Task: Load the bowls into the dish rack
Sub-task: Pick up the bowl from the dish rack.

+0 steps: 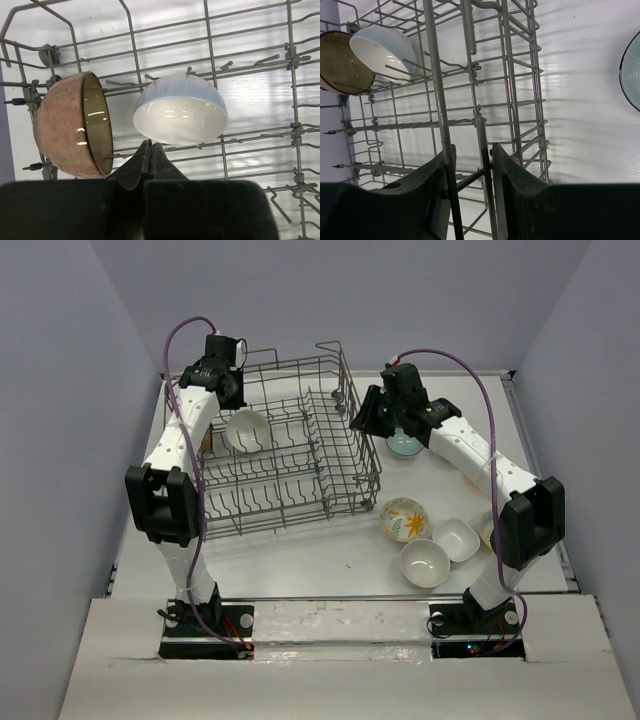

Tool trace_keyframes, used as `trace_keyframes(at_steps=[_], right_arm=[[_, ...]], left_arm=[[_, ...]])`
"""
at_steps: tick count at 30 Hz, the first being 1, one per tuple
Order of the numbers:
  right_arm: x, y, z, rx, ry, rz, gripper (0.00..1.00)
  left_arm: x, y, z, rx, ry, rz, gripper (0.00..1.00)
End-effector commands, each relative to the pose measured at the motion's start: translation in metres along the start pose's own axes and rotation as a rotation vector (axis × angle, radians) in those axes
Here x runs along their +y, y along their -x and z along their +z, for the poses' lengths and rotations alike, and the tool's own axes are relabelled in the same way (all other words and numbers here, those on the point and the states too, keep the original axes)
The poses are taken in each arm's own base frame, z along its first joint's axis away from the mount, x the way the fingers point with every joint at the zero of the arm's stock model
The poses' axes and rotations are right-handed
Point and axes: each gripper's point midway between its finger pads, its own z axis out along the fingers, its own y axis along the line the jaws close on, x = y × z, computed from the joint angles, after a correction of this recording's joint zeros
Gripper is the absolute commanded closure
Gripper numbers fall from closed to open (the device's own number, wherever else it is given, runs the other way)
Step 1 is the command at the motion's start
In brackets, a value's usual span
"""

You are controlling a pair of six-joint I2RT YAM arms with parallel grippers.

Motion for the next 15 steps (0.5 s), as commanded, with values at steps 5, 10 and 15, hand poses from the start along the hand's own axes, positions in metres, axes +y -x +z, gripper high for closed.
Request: trace_keyframes(at_steps=[5,10,15], right_arm=[[-0.001,-0.004,0.001,0.010,-0.005,0.032,0.89],[-0.001,-0.004,0.001,0.010,-0.005,0.032,0.89],[-0.001,-0.003,0.000,0.010,-0.003,0.033,0.89]], left_arm=[[-0.003,0.007,-0.007,-0.034,-0.008,-0.006,1.00],[0.002,0.001,0.006,-0.007,0.037,-0.005,0.68],[0.007,0.000,0.018,0.004,0.075,-0.011,0.46]])
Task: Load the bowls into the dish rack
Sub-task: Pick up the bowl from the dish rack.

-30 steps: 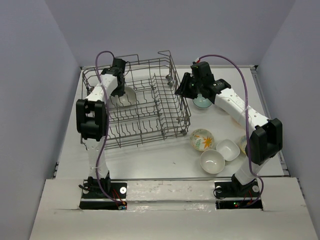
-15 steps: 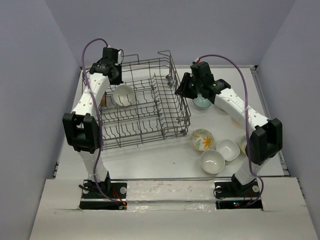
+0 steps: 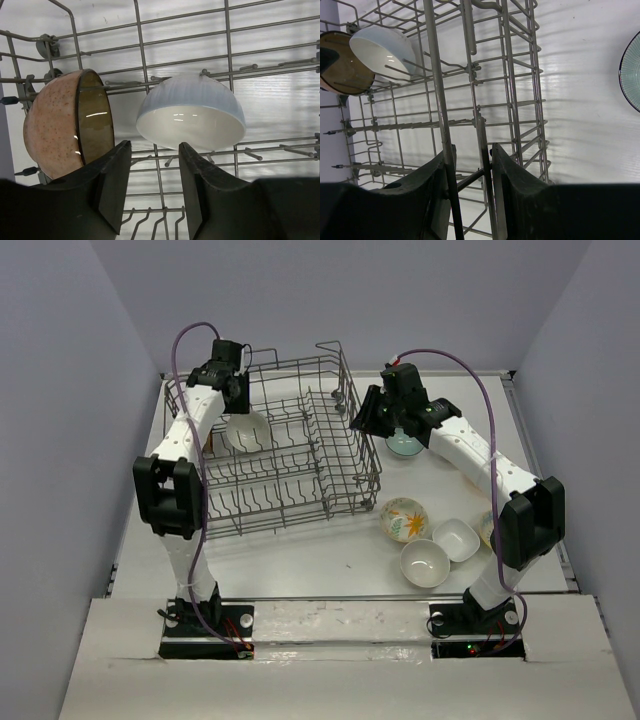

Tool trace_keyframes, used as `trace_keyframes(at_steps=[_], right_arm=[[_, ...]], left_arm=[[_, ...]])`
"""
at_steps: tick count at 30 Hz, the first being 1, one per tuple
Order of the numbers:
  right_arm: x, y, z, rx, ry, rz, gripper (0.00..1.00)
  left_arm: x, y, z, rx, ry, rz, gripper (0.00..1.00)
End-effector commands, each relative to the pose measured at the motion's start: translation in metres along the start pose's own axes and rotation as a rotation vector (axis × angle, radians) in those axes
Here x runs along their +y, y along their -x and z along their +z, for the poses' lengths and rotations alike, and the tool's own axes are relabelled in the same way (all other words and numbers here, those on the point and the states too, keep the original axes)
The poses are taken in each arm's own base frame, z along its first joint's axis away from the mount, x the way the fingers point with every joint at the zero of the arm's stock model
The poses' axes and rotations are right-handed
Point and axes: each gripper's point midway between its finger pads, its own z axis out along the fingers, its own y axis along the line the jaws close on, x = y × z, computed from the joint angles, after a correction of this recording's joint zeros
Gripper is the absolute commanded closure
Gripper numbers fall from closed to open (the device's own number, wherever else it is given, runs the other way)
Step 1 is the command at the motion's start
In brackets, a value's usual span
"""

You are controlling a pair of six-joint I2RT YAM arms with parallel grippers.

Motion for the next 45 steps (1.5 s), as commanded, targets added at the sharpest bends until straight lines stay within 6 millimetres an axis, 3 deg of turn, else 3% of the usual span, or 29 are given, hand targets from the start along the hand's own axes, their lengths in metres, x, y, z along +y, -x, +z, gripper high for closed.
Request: trace_keyframes(at_steps=[1,10,21,38,41,45], right_arm=[[0.000,-0.003,0.000,0.010,-0.001,0.032,0.89],[-0.003,-0.004,0.001,0.011,-0.009,0.029,0.89],[-0.005,-0.005,0.003,0.013,-0.016,0.025,0.89],[-0.005,-0.004,0.002,0.010,-0.017,0.023,0.89],[-0.005,-0.004,0.002,0.008,-0.019,0.022,0.89],[-0.005,-0.004,0.001,0.009,-0.018,0.025,0.89]], left_arm=[[0.004,0.004,0.005,-0.007,0.045,-0.006,0.46],[0.001,-0.008,0.040,0.071,0.070,0.004,0.46],[0.018,-0.005,0.053,0.075,0.112,-0.027,0.46],[0.004,-0.020,0.076,0.139,-0.004,-0.040,0.44],[-0.003,-0.022,0.075,0.145,-0.047,-0.042,0.49],[-0.006,-0.016,0.062,0.124,-0.077,-0.044,0.78]])
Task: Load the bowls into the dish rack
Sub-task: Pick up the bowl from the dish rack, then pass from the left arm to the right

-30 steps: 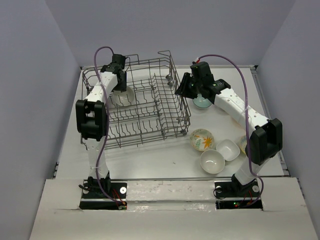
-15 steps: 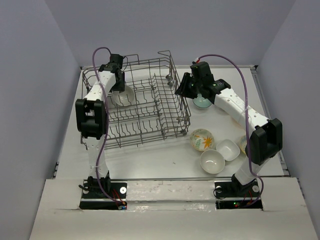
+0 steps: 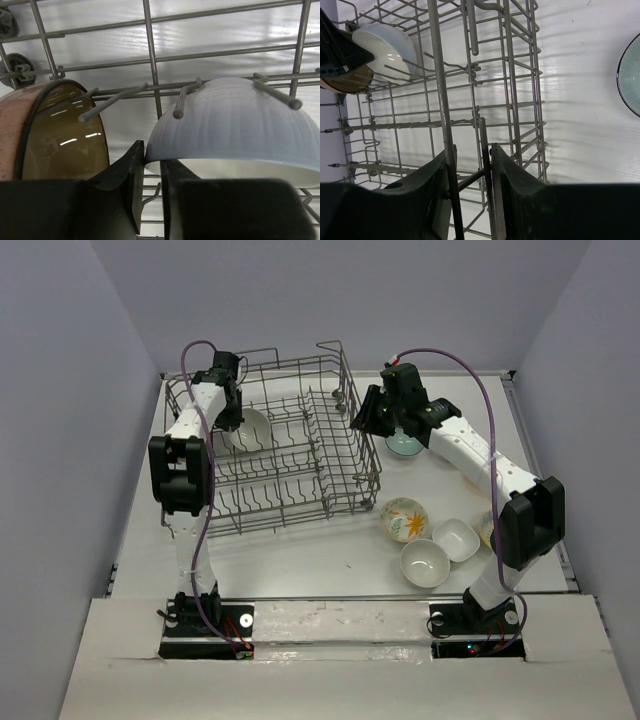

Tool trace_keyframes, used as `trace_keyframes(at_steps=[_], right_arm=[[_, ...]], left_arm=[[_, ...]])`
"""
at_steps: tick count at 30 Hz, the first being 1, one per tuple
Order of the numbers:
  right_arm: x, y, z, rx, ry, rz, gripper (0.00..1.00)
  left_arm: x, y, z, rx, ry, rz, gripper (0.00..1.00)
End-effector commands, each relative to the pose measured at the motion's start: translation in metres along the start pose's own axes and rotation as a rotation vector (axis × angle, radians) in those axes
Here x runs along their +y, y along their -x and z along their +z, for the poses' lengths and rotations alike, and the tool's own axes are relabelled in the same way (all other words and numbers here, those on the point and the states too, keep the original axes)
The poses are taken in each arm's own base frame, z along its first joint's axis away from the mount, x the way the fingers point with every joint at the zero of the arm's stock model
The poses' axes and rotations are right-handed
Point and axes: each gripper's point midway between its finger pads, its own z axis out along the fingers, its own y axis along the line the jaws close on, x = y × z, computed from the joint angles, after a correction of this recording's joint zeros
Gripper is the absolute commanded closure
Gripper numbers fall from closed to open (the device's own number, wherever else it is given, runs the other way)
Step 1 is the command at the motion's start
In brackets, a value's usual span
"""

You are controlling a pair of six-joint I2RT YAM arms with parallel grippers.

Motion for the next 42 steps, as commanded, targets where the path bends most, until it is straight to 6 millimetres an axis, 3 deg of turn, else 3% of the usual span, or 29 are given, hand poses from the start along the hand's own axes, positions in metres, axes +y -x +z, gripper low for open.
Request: trace_keyframes(at_steps=[1,8,14,21,23,38,42], right_arm=[[-0.004,-0.005,0.001,0.012,-0.017,0.037,0.89],[-0.002,-0.004,-0.002,0.009,-0.010,0.040,0.89],[0.001,0.000,-0.007,0.000,-0.002,0.042,0.89],[0.001,0.000,-0.009,-0.001,-0.001,0.042,0.89],[0.001,-0.001,-0.010,0.000,-0.002,0.043,0.89],[0.002,-0.001,-0.010,0.001,0.004,0.037,0.89],[0.006,0.008,-0.017,-0.023,0.006,0.020,0.90]], left_arm=[[-0.018,0.027,-0.027,-0.102,-0.103,-0.025,0.80],[-0.027,0.030,-0.051,-0.135,-0.175,-0.017,1.00],[-0.024,0.040,-0.077,-0.190,-0.186,-0.025,1.00],[-0.015,0.059,-0.128,-0.307,-0.178,-0.047,1.00],[-0.003,0.064,-0.139,-0.341,-0.103,-0.064,1.00],[0.007,0.053,-0.179,-0.423,0.113,-0.076,1.00],[0.007,0.049,-0.182,-0.437,0.130,-0.073,1.00]])
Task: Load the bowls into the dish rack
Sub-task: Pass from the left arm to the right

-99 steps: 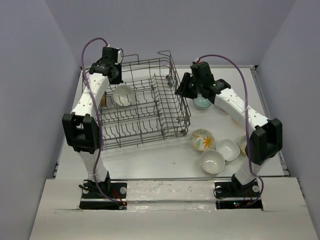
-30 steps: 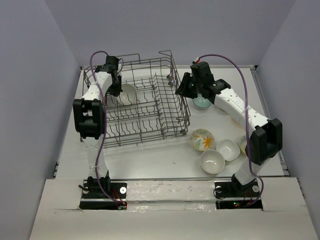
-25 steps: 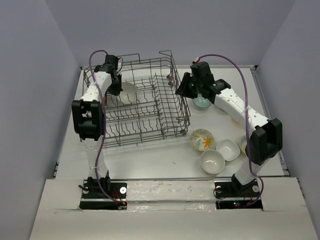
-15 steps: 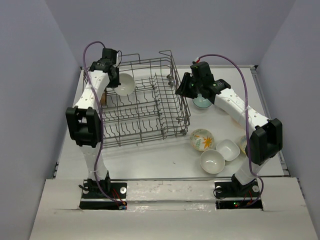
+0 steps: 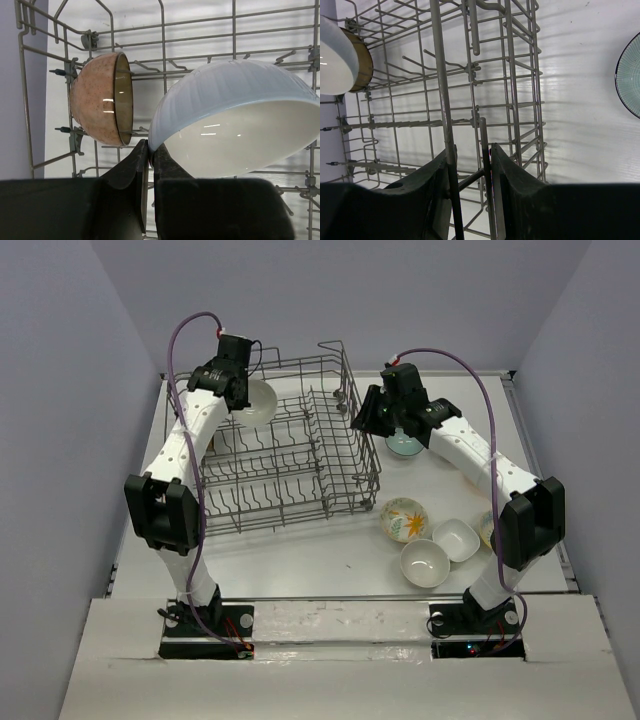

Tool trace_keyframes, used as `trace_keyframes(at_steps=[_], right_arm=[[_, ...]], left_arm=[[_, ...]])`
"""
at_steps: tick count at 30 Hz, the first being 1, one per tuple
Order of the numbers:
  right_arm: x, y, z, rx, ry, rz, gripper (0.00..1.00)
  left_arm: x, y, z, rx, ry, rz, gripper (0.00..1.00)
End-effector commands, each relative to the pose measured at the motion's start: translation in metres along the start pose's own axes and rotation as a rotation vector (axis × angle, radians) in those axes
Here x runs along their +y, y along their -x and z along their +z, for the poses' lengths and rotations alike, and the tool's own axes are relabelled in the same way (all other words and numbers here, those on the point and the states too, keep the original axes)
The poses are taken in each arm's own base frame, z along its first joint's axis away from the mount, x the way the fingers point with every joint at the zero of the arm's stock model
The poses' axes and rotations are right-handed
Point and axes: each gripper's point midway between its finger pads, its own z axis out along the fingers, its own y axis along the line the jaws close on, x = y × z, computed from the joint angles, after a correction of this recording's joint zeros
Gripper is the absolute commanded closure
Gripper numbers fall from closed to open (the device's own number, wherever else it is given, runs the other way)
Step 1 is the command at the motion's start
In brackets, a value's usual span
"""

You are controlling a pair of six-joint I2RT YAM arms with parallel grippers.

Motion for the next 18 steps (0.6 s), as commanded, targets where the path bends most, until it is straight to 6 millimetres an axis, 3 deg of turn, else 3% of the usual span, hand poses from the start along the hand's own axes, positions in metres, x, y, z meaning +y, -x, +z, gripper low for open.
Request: trace_keyframes(at_steps=[1,5,11,15,18], right_arm=[[0.006,0.008,-0.018,-0.023,0.006,0.012,0.90],[0.010,0.024,-0.030,-0.074,-0.005,-0.024,0.88],[0.009,0.057,-0.052,-0.200,-0.058,-0.092,0.73],[0.006,0.073,-0.065,-0.267,-0.096,-0.124,0.60],[-0.002,0.083,-0.071,-0.305,-0.154,-0.144,0.44]], left_arm=[[0.015,0.022,-0.026,-0.113,0.046,-0.059,1.00],[0.002,0.021,-0.037,-0.123,0.003,-0.034,1.00],[-0.011,0.020,-0.050,-0.144,-0.065,-0.018,1.00],[-0.020,0.020,-0.061,-0.164,-0.110,-0.006,1.00],[-0.025,0.020,-0.066,-0.172,-0.128,0.001,1.00]])
